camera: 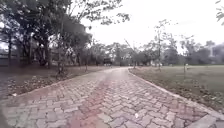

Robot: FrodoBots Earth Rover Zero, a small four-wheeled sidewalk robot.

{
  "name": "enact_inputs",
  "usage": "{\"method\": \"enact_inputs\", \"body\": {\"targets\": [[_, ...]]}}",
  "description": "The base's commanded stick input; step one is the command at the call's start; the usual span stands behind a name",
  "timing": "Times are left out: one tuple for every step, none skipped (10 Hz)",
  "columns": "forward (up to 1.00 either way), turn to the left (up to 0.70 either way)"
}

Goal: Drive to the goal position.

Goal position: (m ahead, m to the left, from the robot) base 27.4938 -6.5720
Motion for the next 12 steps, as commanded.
{"method": "enact_inputs", "body": {"targets": [[0.7,0.0],[0.7,0.0],[0.7,0.05],[0.7,0.12],[0.7,0.32],[0.7,0.15],[0.7,0.0],[0.7,0.0],[0.7,0.0],[0.7,0.0],[0.7,0.0],[0.7,0.0]]}}
